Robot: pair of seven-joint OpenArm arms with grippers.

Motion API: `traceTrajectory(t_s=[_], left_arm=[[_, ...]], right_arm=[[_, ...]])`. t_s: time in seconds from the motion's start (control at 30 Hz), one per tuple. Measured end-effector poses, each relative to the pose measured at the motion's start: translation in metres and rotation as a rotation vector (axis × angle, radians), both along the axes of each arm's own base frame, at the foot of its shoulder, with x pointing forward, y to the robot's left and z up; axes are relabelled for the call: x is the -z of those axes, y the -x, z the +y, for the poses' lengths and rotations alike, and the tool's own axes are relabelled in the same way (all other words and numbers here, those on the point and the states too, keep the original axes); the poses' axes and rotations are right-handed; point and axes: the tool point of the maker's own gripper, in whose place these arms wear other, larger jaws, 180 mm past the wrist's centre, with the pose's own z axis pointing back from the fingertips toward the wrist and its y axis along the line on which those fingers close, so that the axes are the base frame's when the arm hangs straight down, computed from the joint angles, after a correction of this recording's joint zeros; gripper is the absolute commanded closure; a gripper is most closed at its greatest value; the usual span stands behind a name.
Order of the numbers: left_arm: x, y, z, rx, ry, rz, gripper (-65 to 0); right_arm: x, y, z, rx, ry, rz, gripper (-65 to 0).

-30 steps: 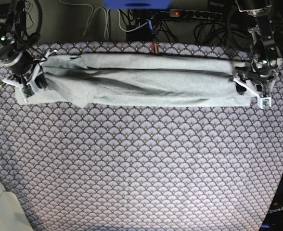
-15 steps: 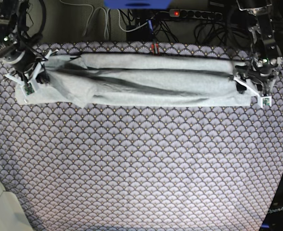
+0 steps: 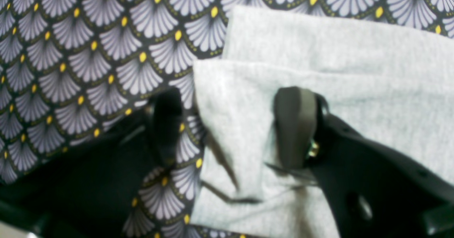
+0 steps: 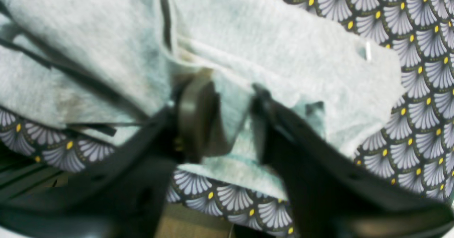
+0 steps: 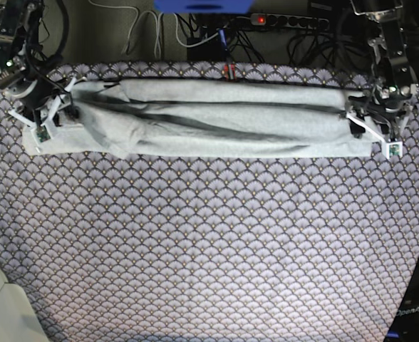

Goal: Fold the T-shirt properly
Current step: 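Hold both ends of the folded strip with both grippers and tighten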

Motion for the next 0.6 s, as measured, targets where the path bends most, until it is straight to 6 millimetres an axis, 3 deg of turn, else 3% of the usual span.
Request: traceTrajectory(t_s=[0.1, 0.37, 0.6], left_arm=[[0.0, -0.001, 0.0, 0.0, 0.0, 0.001, -40.8], [-0.003, -0.004, 0.002, 0.001, 0.05, -0.011, -40.8], [-0.004, -0.005, -0.001, -0.005, 0.09, -0.023, -40.6]], right_arm=[[0.001, -0.001, 0.0, 0.003, -0.004, 0.0, -31.5], [0.021, -0.003, -0.006, 0.037, -0.04, 0.042, -31.7], [0.018, -0.01, -0.006, 0.037, -0.038, 0.032, -31.7]])
